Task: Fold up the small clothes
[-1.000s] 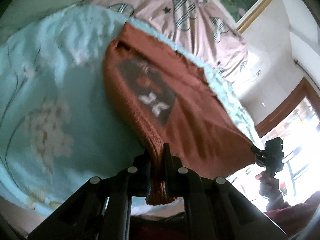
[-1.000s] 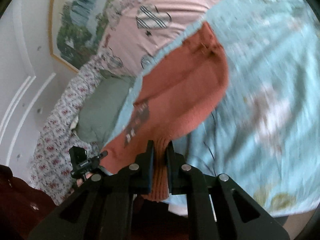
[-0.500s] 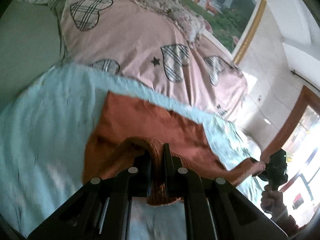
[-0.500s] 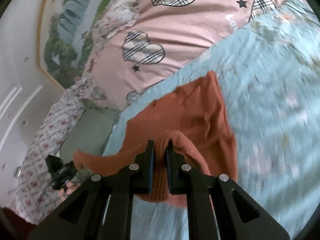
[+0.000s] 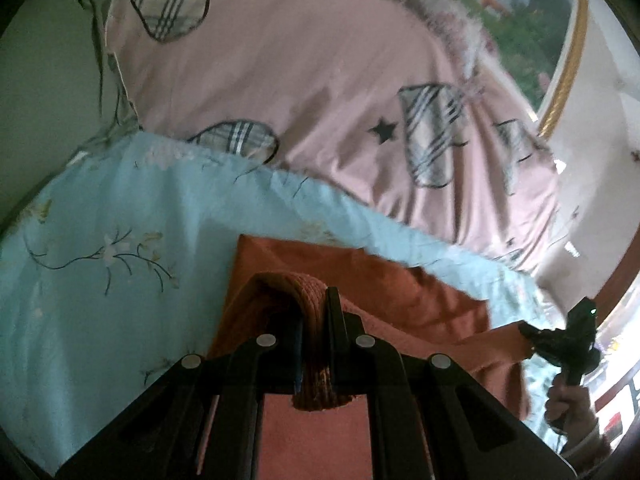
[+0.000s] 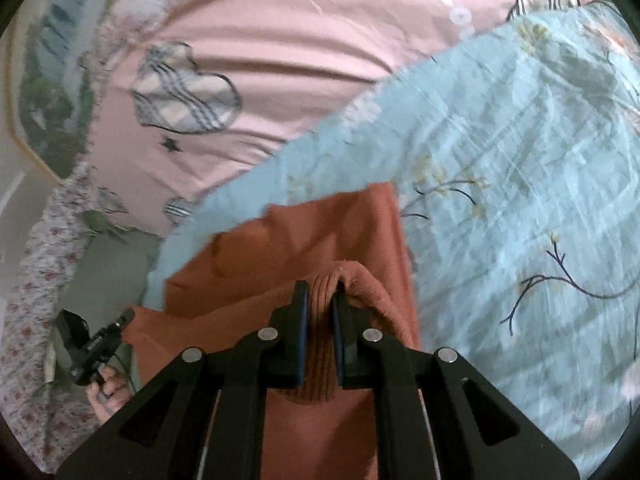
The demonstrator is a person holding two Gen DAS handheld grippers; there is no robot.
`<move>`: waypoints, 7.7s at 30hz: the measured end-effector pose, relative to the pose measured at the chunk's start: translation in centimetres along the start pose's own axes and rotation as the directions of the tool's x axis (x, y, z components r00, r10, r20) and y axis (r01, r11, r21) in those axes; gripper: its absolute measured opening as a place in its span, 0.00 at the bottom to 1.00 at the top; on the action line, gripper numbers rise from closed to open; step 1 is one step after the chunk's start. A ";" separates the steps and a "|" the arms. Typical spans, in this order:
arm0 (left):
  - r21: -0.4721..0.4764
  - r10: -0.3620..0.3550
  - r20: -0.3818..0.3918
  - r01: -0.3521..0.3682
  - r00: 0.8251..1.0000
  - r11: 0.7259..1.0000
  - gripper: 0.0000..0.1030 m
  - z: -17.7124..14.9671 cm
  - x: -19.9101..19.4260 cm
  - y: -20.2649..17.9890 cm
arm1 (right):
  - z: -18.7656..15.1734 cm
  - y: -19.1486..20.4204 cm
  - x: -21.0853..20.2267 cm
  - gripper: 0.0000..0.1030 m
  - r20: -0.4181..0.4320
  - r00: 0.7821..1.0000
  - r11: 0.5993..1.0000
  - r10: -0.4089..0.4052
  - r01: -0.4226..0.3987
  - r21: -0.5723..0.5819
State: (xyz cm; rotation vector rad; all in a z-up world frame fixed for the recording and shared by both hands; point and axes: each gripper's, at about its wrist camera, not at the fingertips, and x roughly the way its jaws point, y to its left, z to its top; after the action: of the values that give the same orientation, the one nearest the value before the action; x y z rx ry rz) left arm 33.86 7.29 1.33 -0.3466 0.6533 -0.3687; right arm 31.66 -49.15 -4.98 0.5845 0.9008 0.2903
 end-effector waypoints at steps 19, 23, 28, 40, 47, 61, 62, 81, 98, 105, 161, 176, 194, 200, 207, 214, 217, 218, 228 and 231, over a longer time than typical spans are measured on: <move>0.085 -0.041 -0.273 0.067 0.961 0.994 0.46 -10.7 2.6 -4.3 | -9.2 9.0 2.9 0.41 -0.244 0.967 0.901 -0.070 -0.043 -0.431; 0.239 0.098 -0.292 -0.027 0.951 0.971 0.46 -11.4 5.3 -6.7 | -6.4 8.2 3.7 0.39 -0.151 0.973 0.887 -0.177 0.091 -0.453; 0.267 0.214 -0.261 -0.143 0.941 0.953 0.37 -7.5 8.7 -5.7 | -0.8 5.5 2.8 0.39 0.038 0.961 0.902 -0.272 0.269 -0.338; -0.041 0.333 -0.087 -0.338 0.939 0.940 0.46 -0.2 6.6 1.4 | -4.3 2.2 -3.3 0.39 0.158 0.967 0.974 -0.200 0.213 -0.072; -0.104 0.242 -0.095 -0.251 0.966 0.962 0.48 -6.3 0.2 -0.2 | -11.9 5.3 -5.1 0.41 0.122 0.989 0.989 -0.087 0.101 -0.112; -0.186 0.108 -0.138 -0.133 0.985 0.974 0.59 -17.8 -6.6 -4.2 | -19.0 8.7 -6.4 0.48 0.057 0.998 0.990 -0.016 0.024 -0.136; -0.191 0.107 -0.140 -0.133 0.984 0.973 0.60 -18.2 -6.7 -4.2 | -19.1 8.7 -6.5 0.48 0.053 0.999 0.991 -0.011 0.018 -0.131; -0.438 0.139 -0.081 -0.160 0.987 0.885 0.55 -14.7 -1.8 2.5 | -18.8 9.0 -6.2 0.49 0.013 0.999 0.993 0.036 -0.034 -0.109; 0.071 0.026 -0.006 -0.026 1.000 0.997 0.06 -11.7 -0.9 -14.5 | -9.6 6.5 -3.8 0.49 -0.089 0.987 0.989 0.135 -0.139 -0.042; 0.235 0.062 -0.088 -0.040 0.994 0.971 0.06 -17.2 3.4 -19.1 | -7.1 8.9 3.6 0.70 -0.257 0.931 0.964 0.257 -0.266 0.000; 0.186 -0.039 -0.189 0.074 0.981 0.980 0.81 -17.6 4.3 -22.0 | -2.9 -1.3 -1.4 0.83 -0.111 0.994 0.998 0.018 -0.025 -0.060; 0.013 -0.108 -0.336 0.119 0.936 0.993 0.44 -14.0 16.4 -16.1 | -4.4 1.9 1.2 0.34 -0.185 0.983 0.989 0.020 -0.046 -0.139; 0.077 0.085 -0.167 -0.073 0.982 0.994 0.26 -12.7 -3.2 -8.6 | -13.3 15.1 7.9 0.31 -0.309 0.928 0.943 0.209 -0.275 -0.189; 0.013 0.139 -0.236 -0.140 0.962 0.990 0.34 -15.4 -1.3 -3.4 | -13.8 13.9 7.2 0.49 -0.297 0.944 0.966 0.142 -0.197 -0.166; -0.020 0.151 -0.178 -0.157 0.972 0.987 0.53 -15.7 -6.0 -2.2 | -12.5 12.9 1.4 0.55 -0.149 0.983 0.973 0.104 -0.132 -0.190; -0.016 0.269 -0.125 -0.273 0.955 0.962 0.53 -16.2 -12.6 0.5 | -12.2 15.6 2.4 0.55 -0.173 0.973 0.954 0.155 -0.193 -0.229; -0.056 0.354 -0.070 -0.358 0.933 0.932 0.53 -15.9 -14.7 1.7 | -12.0 15.6 4.8 0.55 -0.204 0.969 0.960 0.138 -0.182 -0.215; -0.070 0.342 -0.072 -0.347 0.937 0.935 0.53 -15.7 -14.9 2.1 | -12.0 15.4 5.3 0.55 -0.211 0.968 0.961 0.138 -0.182 -0.207; -0.030 0.144 -0.137 -0.149 0.980 0.988 0.53 -16.3 -11.3 -1.2 | -9.1 15.2 9.3 0.25 -0.227 0.955 0.969 0.190 -0.220 -0.116; -0.002 0.063 -0.133 -0.064 0.989 0.998 0.52 -16.5 -10.2 -3.4 | -8.4 16.4 7.4 0.11 -0.183 0.959 0.961 0.215 -0.241 -0.138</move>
State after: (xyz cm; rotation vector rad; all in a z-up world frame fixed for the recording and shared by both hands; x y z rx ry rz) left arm 15.04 5.55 -4.15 -0.3078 0.7943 -0.3309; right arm 29.41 -29.43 -4.19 0.5221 0.9614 0.6223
